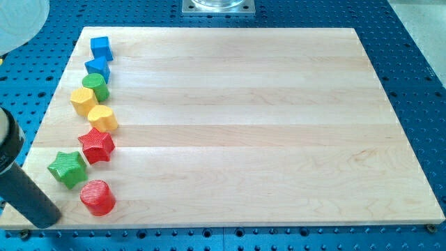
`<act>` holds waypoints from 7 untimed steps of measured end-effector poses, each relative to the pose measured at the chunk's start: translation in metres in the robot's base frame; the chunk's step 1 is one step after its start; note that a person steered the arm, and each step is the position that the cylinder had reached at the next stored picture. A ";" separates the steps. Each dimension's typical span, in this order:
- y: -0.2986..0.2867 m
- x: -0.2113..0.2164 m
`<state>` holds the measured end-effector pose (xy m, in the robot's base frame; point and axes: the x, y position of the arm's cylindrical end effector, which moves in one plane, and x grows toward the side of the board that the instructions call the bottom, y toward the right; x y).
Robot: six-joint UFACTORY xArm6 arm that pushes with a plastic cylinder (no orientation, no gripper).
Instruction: Push the red circle into the red star
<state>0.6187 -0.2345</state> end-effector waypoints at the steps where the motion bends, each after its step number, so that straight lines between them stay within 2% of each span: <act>1: 0.043 -0.001; 3: 0.085 -0.004; 4: 0.137 -0.012; 5: 0.150 -0.012; 6: 0.138 -0.016; 7: 0.118 -0.069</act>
<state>0.5494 -0.1168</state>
